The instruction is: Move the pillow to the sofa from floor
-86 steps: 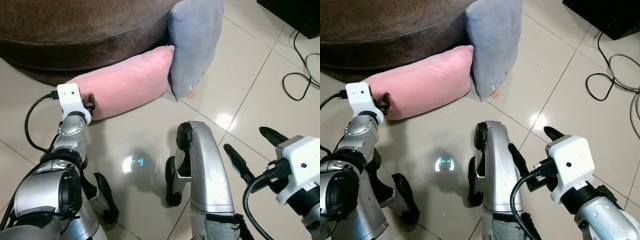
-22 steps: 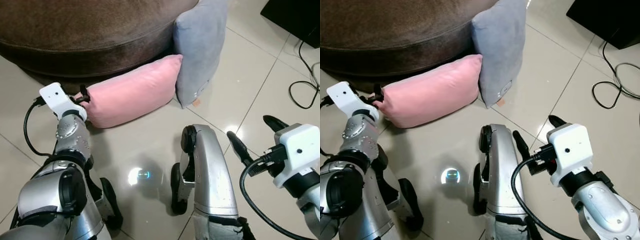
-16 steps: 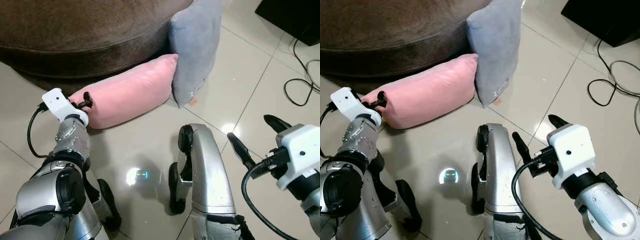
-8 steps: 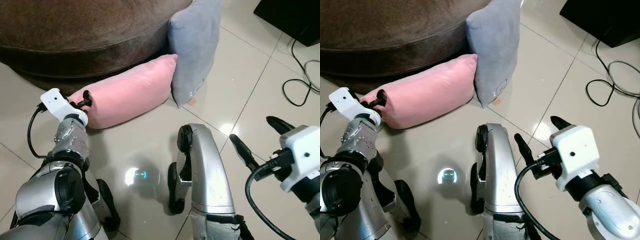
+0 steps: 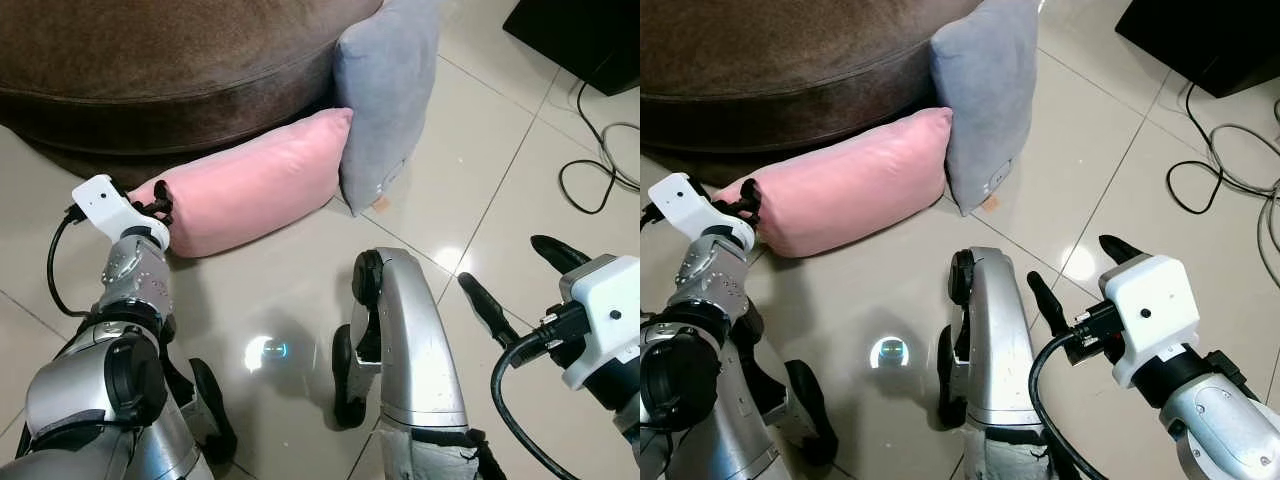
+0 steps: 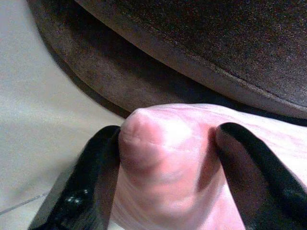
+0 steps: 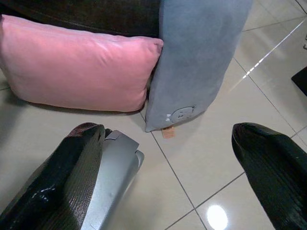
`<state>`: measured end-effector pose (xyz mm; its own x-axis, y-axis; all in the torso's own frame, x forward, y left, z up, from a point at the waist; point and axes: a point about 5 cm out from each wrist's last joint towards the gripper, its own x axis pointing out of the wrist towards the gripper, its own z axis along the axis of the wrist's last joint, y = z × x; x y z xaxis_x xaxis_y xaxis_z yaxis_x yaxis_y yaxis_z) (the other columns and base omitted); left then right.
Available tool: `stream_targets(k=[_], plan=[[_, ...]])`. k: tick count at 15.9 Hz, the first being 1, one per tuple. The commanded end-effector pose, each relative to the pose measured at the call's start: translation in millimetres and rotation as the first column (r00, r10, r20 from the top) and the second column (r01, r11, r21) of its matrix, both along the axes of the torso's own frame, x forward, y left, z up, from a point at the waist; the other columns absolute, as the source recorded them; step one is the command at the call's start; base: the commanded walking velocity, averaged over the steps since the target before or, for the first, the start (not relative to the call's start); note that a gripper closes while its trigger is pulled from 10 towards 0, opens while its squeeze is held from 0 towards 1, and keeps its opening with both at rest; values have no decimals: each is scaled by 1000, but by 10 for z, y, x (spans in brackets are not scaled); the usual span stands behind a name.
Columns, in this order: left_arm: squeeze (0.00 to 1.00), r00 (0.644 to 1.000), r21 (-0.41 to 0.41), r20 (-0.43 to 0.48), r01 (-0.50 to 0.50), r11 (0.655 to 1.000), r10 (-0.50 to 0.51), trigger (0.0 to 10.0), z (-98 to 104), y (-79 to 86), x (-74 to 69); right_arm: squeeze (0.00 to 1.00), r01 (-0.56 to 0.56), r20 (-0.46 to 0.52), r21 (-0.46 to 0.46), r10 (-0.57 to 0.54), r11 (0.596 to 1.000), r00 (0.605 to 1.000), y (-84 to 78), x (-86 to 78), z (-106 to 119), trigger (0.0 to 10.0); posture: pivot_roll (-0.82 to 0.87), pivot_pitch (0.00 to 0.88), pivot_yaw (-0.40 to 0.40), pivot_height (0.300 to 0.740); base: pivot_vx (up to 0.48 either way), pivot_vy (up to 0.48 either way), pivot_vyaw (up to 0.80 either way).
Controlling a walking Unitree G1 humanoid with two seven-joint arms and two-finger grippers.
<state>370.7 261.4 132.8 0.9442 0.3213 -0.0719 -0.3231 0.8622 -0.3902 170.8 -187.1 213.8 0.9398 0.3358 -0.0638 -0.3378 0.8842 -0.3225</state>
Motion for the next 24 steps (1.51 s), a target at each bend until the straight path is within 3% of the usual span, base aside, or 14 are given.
stream_targets(k=[1,17,20,24], plan=[[0,999,4,-36,-6,1000,6,0,-108,10,-52,0,5,-6,-12,-5,1000,1000,-26,-45,16,10000,-436,415,-171,417,0,0,0],[0,999,3,-33,35,999,-35,0,-165,-81,-56,0,18,-4,3,-18,1000,1000,-59,37,9,10000,-427,392,-161,417,0,0,0],[0,997,-11,4,75,997,-75,0,-167,-173,-42,0,66,10,50,-67,997,998,-68,156,-32,10000,-384,383,-124,417,0,0,0],[0,969,116,83,221,968,-232,0,-96,-452,6,0,135,34,126,-140,983,990,-64,363,-98,10000,-289,351,-52,417,0,0,0]])
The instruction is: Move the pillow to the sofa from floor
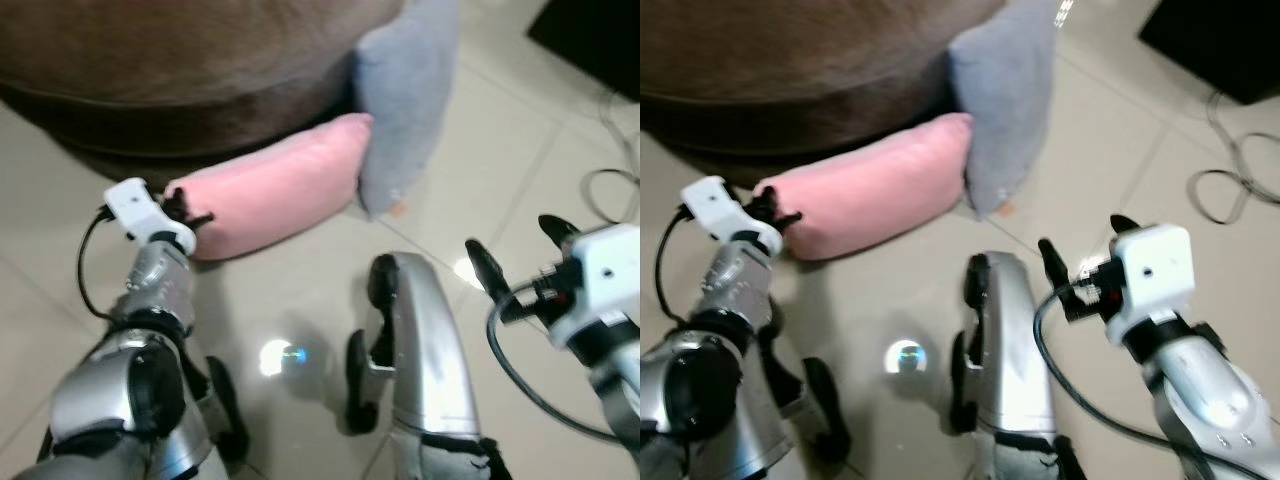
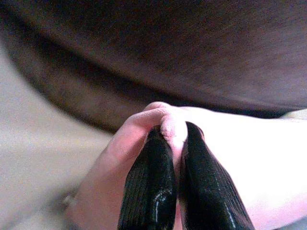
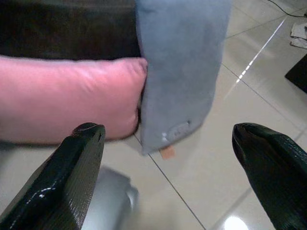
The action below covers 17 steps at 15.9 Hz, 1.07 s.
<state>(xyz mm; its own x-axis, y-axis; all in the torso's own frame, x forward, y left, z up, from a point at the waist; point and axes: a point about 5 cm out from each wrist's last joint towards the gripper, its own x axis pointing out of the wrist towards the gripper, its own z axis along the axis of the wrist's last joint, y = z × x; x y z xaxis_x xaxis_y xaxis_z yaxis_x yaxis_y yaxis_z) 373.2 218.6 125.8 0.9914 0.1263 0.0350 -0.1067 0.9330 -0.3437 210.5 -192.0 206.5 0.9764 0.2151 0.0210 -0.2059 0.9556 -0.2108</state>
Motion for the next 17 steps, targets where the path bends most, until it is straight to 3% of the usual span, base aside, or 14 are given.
stream_targets(k=[1,6,9,10,12,17], plan=[[0,996,68,40,71,995,-74,0,17,-125,0,0,10,5,3,-10,1000,1000,4,15,-25,10000,-273,347,-42,417,0,0,0],[0,959,234,169,186,954,-228,0,191,-455,3,0,13,8,56,-14,998,1000,103,310,-177,10000,-121,313,-2,417,0,0,0],[0,923,241,256,229,943,-289,0,318,-608,-45,0,18,9,93,-19,996,1000,162,422,-232,10000,-65,318,16,417,0,0,0],[0,888,263,297,277,924,-351,0,406,-747,-110,0,6,10,133,-8,991,1000,197,433,-279,10000,-41,308,28,421,0,0,0],[0,852,305,328,313,899,-408,0,501,-848,-213,0,24,8,145,-26,989,1000,217,466,-358,10000,-24,287,39,436,0,0,0],[0,818,345,334,357,868,-469,0,722,-946,-446,0,91,-3,193,-92,977,996,212,577,-571,10000,14,167,81,481,0,0,0]])
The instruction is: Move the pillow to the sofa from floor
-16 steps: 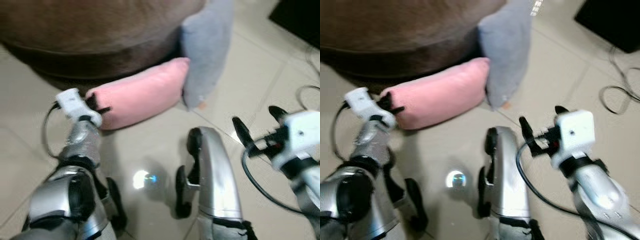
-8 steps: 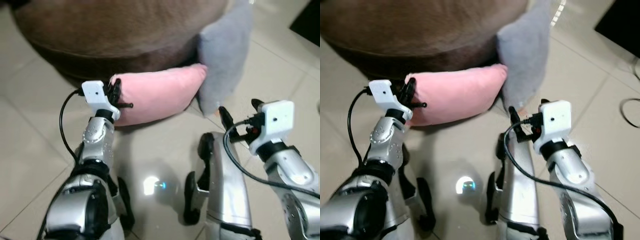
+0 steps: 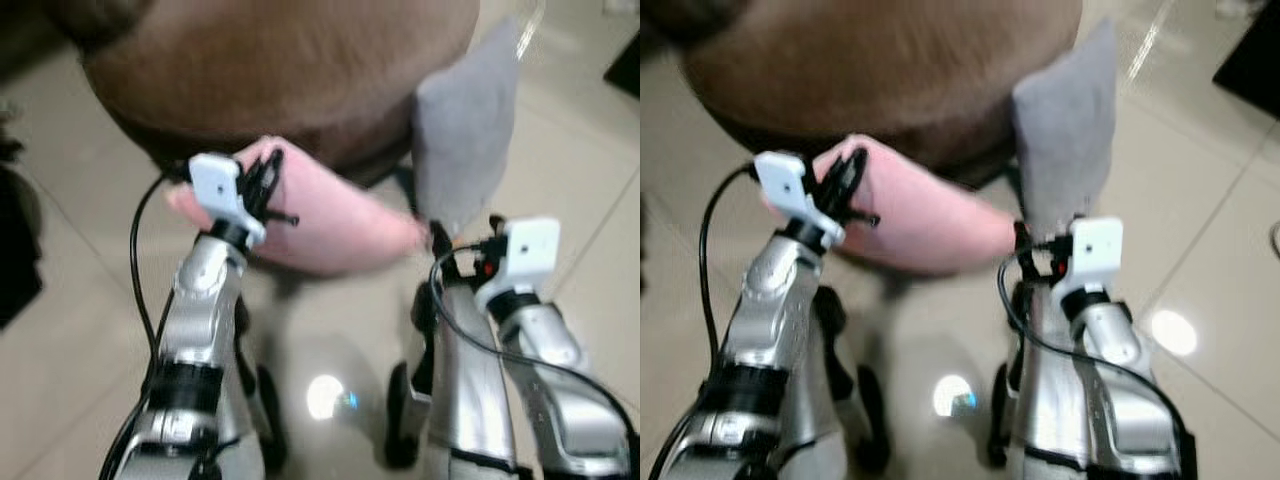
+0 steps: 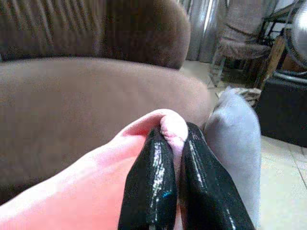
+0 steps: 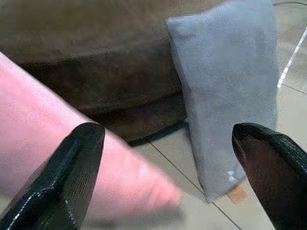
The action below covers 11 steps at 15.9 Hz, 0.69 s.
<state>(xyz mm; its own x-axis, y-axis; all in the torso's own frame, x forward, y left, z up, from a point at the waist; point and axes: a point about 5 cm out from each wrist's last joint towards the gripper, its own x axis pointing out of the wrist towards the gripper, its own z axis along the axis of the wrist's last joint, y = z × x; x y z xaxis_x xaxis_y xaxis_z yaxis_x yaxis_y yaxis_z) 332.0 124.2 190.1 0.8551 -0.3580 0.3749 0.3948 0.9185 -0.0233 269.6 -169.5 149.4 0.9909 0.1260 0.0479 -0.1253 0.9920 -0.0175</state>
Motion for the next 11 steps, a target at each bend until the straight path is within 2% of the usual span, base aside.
stream_targets(k=[1,3,5,9,11], plan=[[0,999,1,35,17,1000,-17,0,78,-21,-53,0,14,10,-3,-14,1000,1000,-11,-5,-16,10000,16,155,83,486,0,0,0],[0,997,45,43,58,997,-60,0,109,-85,-127,0,32,18,5,-32,999,999,-18,36,-32,10000,25,130,80,501,0,0,0],[0,994,95,63,78,992,-84,0,226,-80,-188,0,13,37,18,-14,1000,999,44,95,-38,10000,35,107,73,531,0,0,0],[0,993,109,113,-35,993,23,0,454,39,-151,0,-20,90,25,18,999,996,123,242,6,10000,40,36,62,571,0,0,0],[0,992,114,120,-46,992,32,0,514,58,-161,0,-16,108,37,12,999,994,134,292,22,10000,36,11,61,586,0,0,0]])
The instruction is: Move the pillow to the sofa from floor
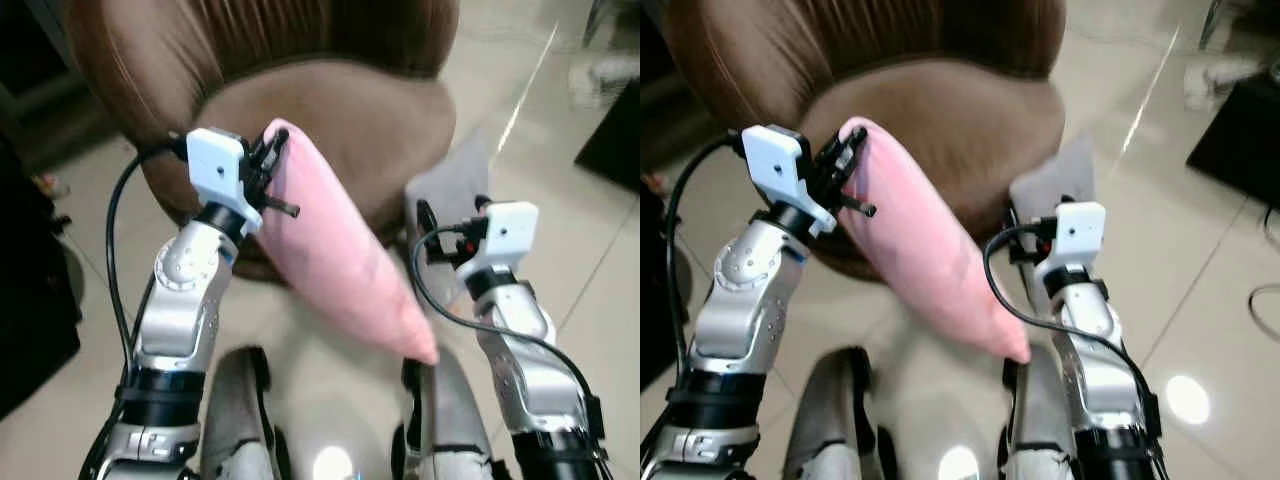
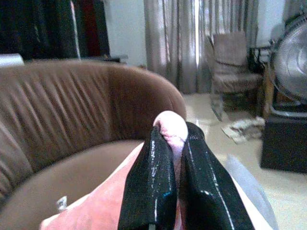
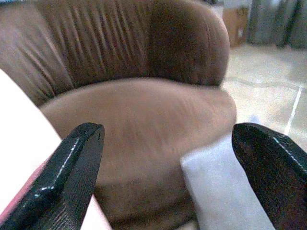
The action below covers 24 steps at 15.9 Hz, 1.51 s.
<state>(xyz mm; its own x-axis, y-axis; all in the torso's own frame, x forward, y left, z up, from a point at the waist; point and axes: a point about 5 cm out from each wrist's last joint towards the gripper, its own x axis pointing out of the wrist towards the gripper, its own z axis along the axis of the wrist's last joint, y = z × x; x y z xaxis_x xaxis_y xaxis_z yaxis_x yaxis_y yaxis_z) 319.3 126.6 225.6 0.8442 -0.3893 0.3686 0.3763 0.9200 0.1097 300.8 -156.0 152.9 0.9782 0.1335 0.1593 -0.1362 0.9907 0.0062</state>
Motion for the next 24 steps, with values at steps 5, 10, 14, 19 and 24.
stream_targets(k=[5,10,14,19,24], plan=[[0,992,-1,117,-45,999,45,0,410,113,72,0,-10,48,25,9,1000,999,3,89,20,10000,44,0,58,641,0,0,0],[0,986,22,155,-65,998,61,0,620,157,194,0,-213,150,-59,220,975,964,226,63,188,10000,39,0,63,686,0,0,0],[0,981,16,178,-83,996,79,0,713,248,185,0,-273,138,-159,296,949,945,232,-29,98,10000,33,0,58,724,0,0,0],[0,976,23,208,-69,997,63,0,831,225,154,0,-456,164,-162,480,875,862,429,-125,234,10000,44,0,48,729,0,0,0],[0,987,64,154,-63,996,52,0,737,121,210,0,-576,93,-219,605,787,791,563,-316,138,10000,52,0,60,729,0,0,0]])
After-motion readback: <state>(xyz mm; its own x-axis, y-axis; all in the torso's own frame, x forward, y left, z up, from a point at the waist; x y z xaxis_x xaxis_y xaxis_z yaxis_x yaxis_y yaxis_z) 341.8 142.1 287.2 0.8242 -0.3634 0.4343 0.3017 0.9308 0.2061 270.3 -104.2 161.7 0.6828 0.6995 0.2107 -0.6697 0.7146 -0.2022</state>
